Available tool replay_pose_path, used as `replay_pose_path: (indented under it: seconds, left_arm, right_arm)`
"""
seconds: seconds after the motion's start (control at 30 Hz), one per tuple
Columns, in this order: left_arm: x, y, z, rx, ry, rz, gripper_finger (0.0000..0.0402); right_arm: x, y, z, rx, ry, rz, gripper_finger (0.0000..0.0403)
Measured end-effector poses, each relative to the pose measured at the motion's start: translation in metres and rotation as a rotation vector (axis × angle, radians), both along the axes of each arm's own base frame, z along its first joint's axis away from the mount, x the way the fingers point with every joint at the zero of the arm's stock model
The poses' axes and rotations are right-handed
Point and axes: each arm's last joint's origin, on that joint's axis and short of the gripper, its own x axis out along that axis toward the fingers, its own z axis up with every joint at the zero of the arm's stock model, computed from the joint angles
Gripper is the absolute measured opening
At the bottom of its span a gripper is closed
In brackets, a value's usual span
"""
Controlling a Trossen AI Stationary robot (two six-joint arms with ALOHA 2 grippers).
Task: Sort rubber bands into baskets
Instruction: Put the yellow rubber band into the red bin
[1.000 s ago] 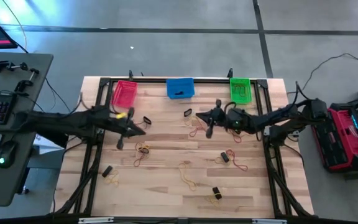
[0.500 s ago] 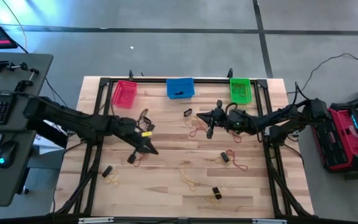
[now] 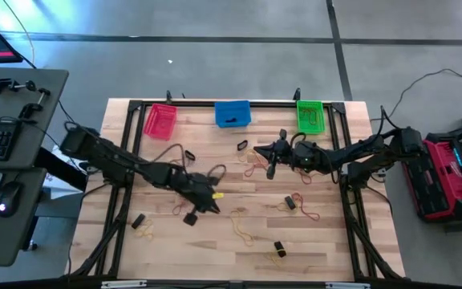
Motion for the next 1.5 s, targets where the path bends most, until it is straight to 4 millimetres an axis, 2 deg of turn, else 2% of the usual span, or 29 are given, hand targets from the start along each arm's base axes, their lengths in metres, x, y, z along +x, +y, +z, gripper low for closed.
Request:
replay_pose_path:
  seconds: [0.17, 0.37, 0.63, 1.13, 1.33, 1.5]
  left_arm:
    - [0.019, -0.015, -0.009, 0.032, 0.014, -0.055, 0.0066]
    - [0.036, -0.022, -0.015, 0.037, 0.023, -0.072, 0.0100]
    - [0.055, -0.017, -0.038, 0.013, 0.088, -0.088, 0.0083]
    - [0.074, -0.020, -0.065, 0.152, 0.172, -0.190, 0.0081]
    - [0.078, -0.017, -0.069, 0.152, 0.175, -0.187, 0.0080]
    - [0.077, -0.016, -0.063, 0.161, 0.166, -0.179, 0.0080]
  right_arm:
    - [0.000, 0.000, -0.002, 0.006, 0.018, -0.001, 0.0000]
    - [0.000, 0.000, -0.003, 0.010, 0.029, -0.001, 0.0000]
    - [0.000, 0.001, -0.004, 0.033, 0.032, -0.001, 0.0000]
    - [-0.001, 0.001, -0.006, 0.037, 0.050, -0.002, 0.0000]
    - [-0.001, 0.001, -0.007, 0.058, 0.052, -0.006, 0.0000]
    - [-0.001, 0.001, -0.007, 0.060, 0.057, -0.006, 0.0000]
